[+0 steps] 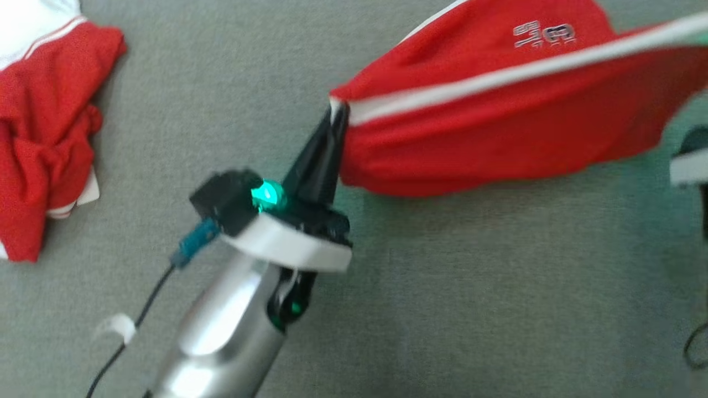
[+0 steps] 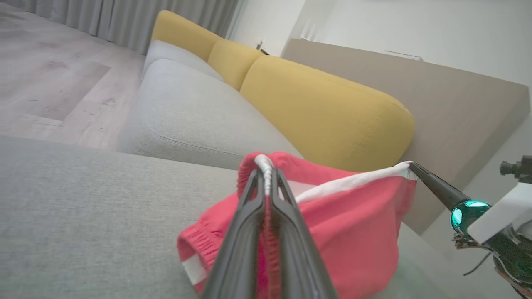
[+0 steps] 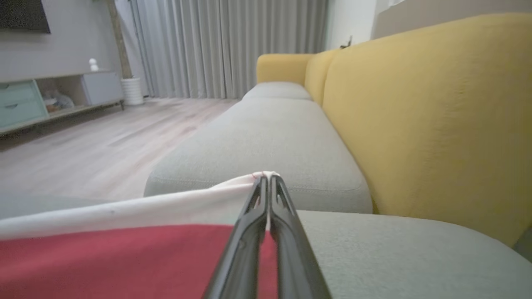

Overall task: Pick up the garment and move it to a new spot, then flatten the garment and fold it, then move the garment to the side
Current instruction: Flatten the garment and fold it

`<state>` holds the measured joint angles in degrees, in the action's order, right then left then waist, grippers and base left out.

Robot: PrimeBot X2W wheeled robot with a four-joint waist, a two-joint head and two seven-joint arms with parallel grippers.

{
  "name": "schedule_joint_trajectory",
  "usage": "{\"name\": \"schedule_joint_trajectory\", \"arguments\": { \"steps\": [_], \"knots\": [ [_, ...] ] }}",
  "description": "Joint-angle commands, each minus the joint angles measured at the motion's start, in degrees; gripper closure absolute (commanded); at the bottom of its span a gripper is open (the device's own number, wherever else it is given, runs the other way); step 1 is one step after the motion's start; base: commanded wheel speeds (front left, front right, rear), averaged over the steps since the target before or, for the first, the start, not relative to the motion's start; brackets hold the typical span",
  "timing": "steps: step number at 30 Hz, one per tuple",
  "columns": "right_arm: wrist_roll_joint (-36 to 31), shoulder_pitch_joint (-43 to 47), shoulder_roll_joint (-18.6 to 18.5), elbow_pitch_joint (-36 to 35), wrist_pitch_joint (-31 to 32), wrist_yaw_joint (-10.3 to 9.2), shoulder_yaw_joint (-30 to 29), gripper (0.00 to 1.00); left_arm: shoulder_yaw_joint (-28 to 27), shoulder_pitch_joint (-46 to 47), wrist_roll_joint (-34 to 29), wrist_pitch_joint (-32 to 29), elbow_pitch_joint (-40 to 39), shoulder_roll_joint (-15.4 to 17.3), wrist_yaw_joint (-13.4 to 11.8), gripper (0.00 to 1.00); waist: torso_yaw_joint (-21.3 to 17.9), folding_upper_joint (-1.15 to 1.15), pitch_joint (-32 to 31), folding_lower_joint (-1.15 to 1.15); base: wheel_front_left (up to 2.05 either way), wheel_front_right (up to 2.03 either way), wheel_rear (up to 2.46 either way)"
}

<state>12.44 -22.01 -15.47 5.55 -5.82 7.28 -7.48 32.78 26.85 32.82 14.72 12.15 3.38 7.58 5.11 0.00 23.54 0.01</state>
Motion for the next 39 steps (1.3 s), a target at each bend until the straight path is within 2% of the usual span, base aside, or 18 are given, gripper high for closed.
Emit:
{"name": "schedule_joint_trajectory", "arguments": {
  "steps": [1,4,8,16,18,19,20,21,25,30,31,38,39],
  "knots": [
    [-0.63,-2.51,-2.15,0.00,0.91,0.21,2.22,1.00,-2.39,2.01,0.45,0.28,-0.22,0.03,-0.09,1.00,1.75,0.00,1.93,-0.01,0.00,0.00,0.00],
    [-0.69,-10.35,-5.70,7.16,3.41,0.21,7.33,1.00,-3.21,6.75,2.04,0.28,4.19,-0.44,-0.77,1.00,3.03,0.00,3.84,-0.01,0.00,0.00,0.00],
    [-0.66,-18.01,-8.31,14.48,4.77,0.21,12.86,1.00,-0.21,11.02,5.64,0.28,7.17,-0.48,-2.15,1.00,4.01,0.00,5.56,-0.01,0.00,0.00,0.00],
    [-1.06,-30.62,-9.90,27.71,5.37,0.21,20.73,1.00,2.94,17.41,9.20,0.28,10.39,-0.49,-2.90,1.00,5.67,0.00,8.65,-0.01,0.00,0.00,0.00],
    [-0.47,-32.57,-9.70,30.30,4.93,0.21,22.36,1.00,3.09,18.25,9.30,0.28,10.66,-0.49,-3.44,0.89,5.91,0.00,9.12,-0.01,0.00,0.00,0.00],
    [-0.15,-33.34,-9.57,31.43,4.38,0.21,23.07,1.00,3.18,18.43,9.28,0.28,10.73,-0.49,-3.67,0.78,6.02,0.00,9.24,-0.01,0.00,0.00,0.00],
    [0.34,-33.96,-9.42,32.47,3.70,0.21,23.59,0.57,3.13,18.50,9.11,0.28,10.69,-0.49,-4.01,0.31,6.12,0.00,9.31,-0.01,0.00,0.00,0.00],
    [0.89,-34.45,-9.33,33.42,2.89,0.21,23.97,0.00,3.03,18.37,8.98,0.28,10.55,-0.49,-4.31,0.00,6.24,0.00,9.32,-0.01,0.00,0.00,0.00],
    [4.69,-34.45,-8.95,36.26,0.62,0.21,24.53,0.00,1.29,16.64,7.32,0.28,8.84,-0.49,-6.16,0.00,6.88,0.00,8.61,-0.01,0.00,0.00,0.00],
    [11.35,-31.54,-11.07,37.37,1.88,0.21,25.75,0.00,-3.12,11.17,-0.53,0.28,2.54,-0.50,-9.63,0.00,7.72,0.00,7.04,-0.01,0.00,0.00,0.00],
    [11.35,-31.54,-11.07,37.37,1.88,0.21,25.75,0.00,-3.12,11.17,-0.53,0.28,2.54,-0.50,-9.63,0.00,7.72,0.00,7.04,-0.01,0.00,0.00,0.00],
    [19.23,-26.46,-15.78,41.40,11.48,0.21,26.07,0.00,-7.87,0.16,-9.95,0.28,-6.62,-0.50,-11.53,0.00,10.16,0.00,4.92,-0.01,0.00,0.00,0.00],
    [20.31,-25.66,-15.96,41.80,13.04,0.21,26.27,0.08,-8.28,-1.27,-10.57,0.28,-7.33,-0.50,-11.59,0.00,10.46,0.00,4.58,-0.01,0.00,0.00,0.00]
  ]
}}
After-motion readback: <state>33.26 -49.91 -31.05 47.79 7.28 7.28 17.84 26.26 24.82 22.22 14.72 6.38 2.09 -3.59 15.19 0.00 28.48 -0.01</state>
